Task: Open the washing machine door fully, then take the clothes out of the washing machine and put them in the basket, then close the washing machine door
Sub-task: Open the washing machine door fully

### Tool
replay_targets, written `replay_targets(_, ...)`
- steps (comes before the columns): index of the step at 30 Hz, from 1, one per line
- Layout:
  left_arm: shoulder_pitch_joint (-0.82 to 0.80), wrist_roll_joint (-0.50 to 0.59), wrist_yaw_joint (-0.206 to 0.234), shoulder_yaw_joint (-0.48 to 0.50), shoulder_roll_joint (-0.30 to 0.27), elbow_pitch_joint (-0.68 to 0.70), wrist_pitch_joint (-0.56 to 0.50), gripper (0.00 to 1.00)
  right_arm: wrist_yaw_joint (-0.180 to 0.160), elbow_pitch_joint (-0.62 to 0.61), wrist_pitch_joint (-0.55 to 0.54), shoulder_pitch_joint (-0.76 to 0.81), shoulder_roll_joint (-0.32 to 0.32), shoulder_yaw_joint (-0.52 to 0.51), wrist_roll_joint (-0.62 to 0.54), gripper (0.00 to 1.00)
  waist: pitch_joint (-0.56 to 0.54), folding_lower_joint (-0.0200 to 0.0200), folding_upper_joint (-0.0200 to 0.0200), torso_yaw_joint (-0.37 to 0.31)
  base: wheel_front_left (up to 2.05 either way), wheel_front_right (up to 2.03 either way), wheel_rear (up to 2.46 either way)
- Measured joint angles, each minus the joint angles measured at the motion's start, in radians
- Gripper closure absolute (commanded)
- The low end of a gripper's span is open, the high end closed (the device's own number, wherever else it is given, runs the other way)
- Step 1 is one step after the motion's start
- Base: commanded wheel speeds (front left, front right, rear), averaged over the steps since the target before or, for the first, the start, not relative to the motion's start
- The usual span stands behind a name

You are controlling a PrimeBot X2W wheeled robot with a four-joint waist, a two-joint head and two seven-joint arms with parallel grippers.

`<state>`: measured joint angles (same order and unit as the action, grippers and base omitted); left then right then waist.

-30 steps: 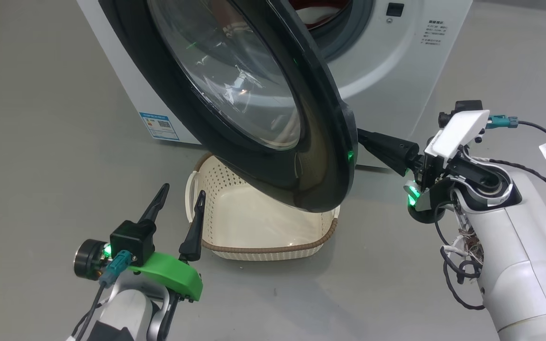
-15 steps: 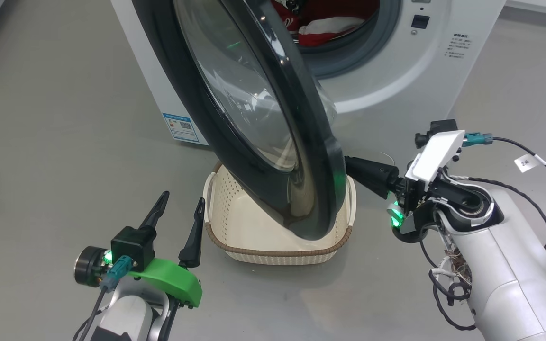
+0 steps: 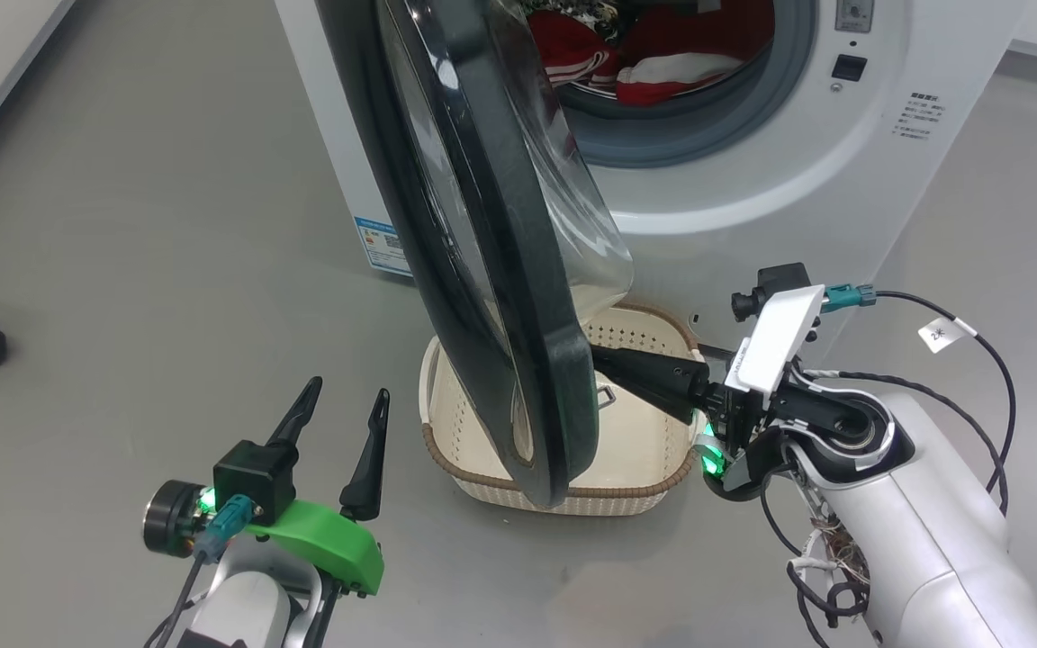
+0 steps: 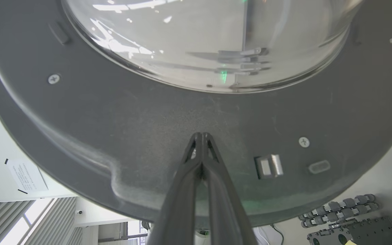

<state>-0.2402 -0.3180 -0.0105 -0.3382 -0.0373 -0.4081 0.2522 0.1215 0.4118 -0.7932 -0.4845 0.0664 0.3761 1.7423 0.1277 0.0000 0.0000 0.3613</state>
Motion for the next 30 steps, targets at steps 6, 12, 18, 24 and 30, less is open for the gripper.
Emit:
replay_targets(6,0.006,-0.001,0.0,-0.002,0.0,-0.003,0.0,0.0,0.0,-0.015,0.013,0.005,0.0,0.034,0.017,1.0,-0.003,0.0,0.0,0.027,0.0,0.0,0.0)
replay_targets(12,0.008,-0.007,0.001,-0.003,0.0,-0.003,0.0,0.0,0.0,-0.027,0.03,0.019,0.001,0.073,0.033,1.0,-0.006,0.0,0.0,0.057,0.0,0.0,0.0)
replay_targets(18,0.01,-0.007,0.001,-0.004,0.0,-0.003,0.0,0.0,0.0,-0.037,0.048,0.025,0.0,0.109,0.039,1.0,-0.01,0.0,0.0,0.08,0.0,0.0,0.0)
replay_targets(24,0.017,-0.015,0.006,0.003,0.0,0.001,0.0,0.0,0.0,-0.041,0.061,0.03,0.0,0.131,0.05,1.0,-0.015,0.0,0.0,0.089,0.0,0.0,0.0)
replay_targets(30,0.019,-0.015,0.006,0.009,0.0,0.006,0.0,0.0,0.0,-0.051,0.102,0.052,-0.002,0.113,0.062,1.0,-0.014,0.0,0.0,0.091,0.0,0.0,0.0)
